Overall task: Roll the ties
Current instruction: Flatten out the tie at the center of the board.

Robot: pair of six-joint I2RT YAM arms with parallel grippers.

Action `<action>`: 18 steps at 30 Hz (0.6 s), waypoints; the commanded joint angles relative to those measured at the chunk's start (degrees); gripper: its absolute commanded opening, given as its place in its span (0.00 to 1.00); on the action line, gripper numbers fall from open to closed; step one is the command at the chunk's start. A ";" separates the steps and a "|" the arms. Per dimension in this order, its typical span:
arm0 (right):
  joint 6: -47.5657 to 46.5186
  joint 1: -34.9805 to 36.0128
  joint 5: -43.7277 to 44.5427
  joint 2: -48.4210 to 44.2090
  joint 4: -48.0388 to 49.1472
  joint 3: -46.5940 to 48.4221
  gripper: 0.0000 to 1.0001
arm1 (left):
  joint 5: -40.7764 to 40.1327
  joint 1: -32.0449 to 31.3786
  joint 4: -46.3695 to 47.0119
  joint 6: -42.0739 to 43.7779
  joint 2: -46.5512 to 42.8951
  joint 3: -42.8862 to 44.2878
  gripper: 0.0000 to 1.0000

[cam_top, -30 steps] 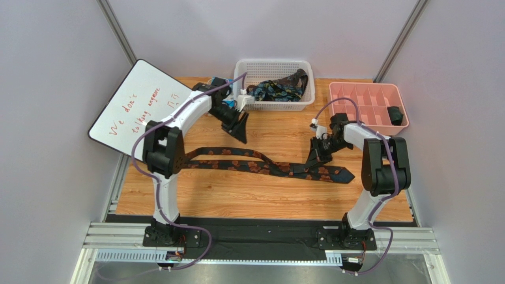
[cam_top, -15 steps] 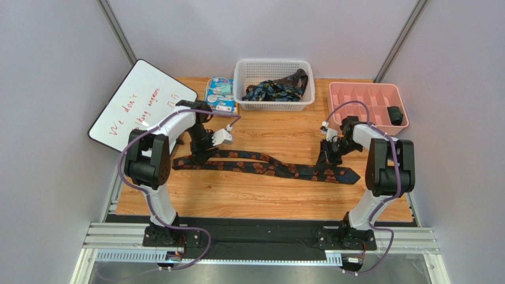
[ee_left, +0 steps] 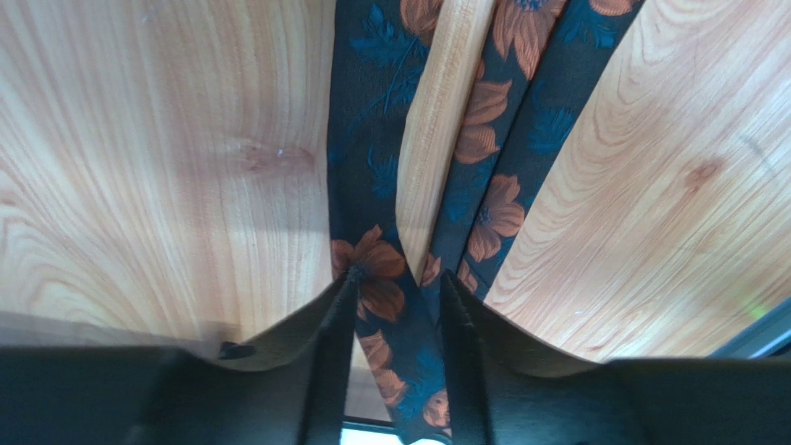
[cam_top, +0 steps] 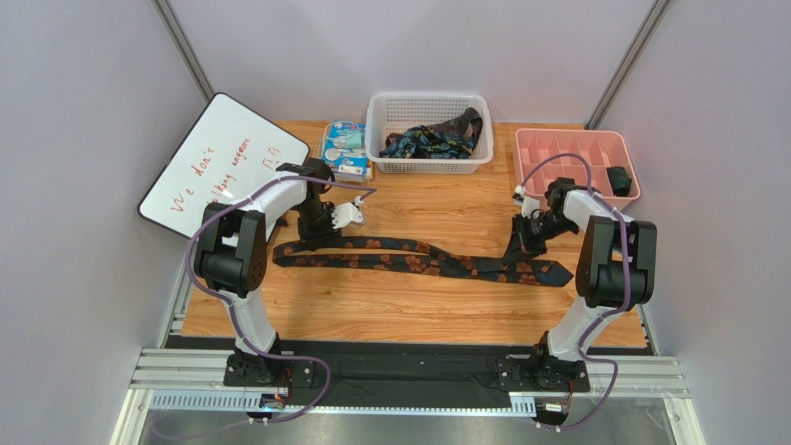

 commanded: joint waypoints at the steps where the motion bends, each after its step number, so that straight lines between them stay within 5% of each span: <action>1: -1.99 -0.78 -0.09 -0.36 -1.23 2.58 0.00 | -0.14 0.31 0.60 2.77 -3.21 0.28 0.53; 4: -2.08 -0.87 -0.53 -0.09 -1.14 2.58 0.00 | -0.58 0.31 1.83 3.56 -2.33 -0.69 0.71; 10: -2.26 -0.95 -0.35 0.08 -1.14 2.50 0.00 | -3.22 0.31 5.79 3.21 -0.31 -1.65 0.72; 13: -2.26 -1.04 -0.09 0.17 -1.14 2.76 0.00 | -3.83 0.22 6.14 3.73 0.13 -1.39 0.67; 18: -2.87 -1.83 0.00 0.87 -1.23 2.94 0.00 | -4.63 0.39 2.29 6.46 -0.39 -1.57 0.45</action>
